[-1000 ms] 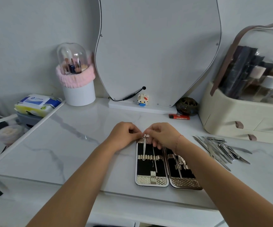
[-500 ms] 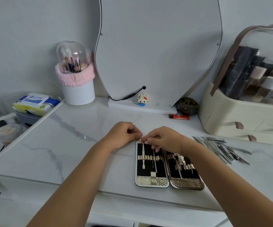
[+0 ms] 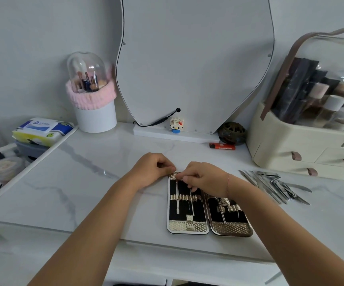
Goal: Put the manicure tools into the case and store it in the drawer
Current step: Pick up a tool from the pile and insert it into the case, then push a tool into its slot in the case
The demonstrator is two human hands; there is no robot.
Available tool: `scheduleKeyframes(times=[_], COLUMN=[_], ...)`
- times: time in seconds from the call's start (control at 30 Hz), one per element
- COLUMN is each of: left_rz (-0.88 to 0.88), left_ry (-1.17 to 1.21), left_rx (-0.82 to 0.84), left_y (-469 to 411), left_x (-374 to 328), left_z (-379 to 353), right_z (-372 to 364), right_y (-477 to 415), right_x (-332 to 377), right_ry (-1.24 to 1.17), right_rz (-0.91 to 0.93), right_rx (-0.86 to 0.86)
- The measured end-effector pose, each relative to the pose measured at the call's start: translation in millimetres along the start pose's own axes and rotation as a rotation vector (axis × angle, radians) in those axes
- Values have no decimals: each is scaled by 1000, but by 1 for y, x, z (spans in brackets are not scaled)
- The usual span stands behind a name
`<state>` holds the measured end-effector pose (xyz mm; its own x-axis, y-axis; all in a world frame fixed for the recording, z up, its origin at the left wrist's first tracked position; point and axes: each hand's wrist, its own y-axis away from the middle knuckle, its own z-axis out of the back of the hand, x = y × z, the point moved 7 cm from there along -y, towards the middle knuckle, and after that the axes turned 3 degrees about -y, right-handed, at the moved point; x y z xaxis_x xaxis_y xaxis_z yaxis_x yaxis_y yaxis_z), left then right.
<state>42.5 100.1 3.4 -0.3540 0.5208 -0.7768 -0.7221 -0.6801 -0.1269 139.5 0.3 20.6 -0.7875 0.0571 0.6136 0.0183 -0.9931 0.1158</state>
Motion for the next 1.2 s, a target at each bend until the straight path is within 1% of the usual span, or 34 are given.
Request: scheduleKeyframes(times=[0.1,0.17,0.23,0.3,0.37,0.4,0.53,0.63,0.77,0.83,1.0,1.2], left_rz=[1,-3,-7,-5,-13,-20,-21,-14,-17,-13,-3,-3], left_ry=[-6,-13,-18,-5,-2,-6,15,19,28,33,47,46], left_rx=[-1,0,-4,-9,-8,-9,-21,-29,-31,-33,-33,-36], left_y=[0,-1,-2,-3,-4,-4,-4,-5,-4,-4,-5,-5], left_x=[0,1,3,5,5,4,7,9,8,8,11,10], left_z=[0,-1,-1,-2,-3,-3,-3,-2,-2,-2,-3,-3], right_z=[1,3,15,36,61,71,89,86,82,82,83,85], right_y=[3,10,22,43,70,84,132,143,135,131,127,127], right_x=[-1,1,0,-15,-41,-57,-117,-134,-130,-128,-127,-129], right_ry=[-28,-86,-156,-191,-181,-165,-91,-43,101,126,80,-40], right_rz=[-13,-14,-11,-33,-106,-161,-433,-531,-620,-655,-683,-627], right_rx=[-13,-50,-160,-331,-501,-560,-685,-710,-690,-682,-656,-689])
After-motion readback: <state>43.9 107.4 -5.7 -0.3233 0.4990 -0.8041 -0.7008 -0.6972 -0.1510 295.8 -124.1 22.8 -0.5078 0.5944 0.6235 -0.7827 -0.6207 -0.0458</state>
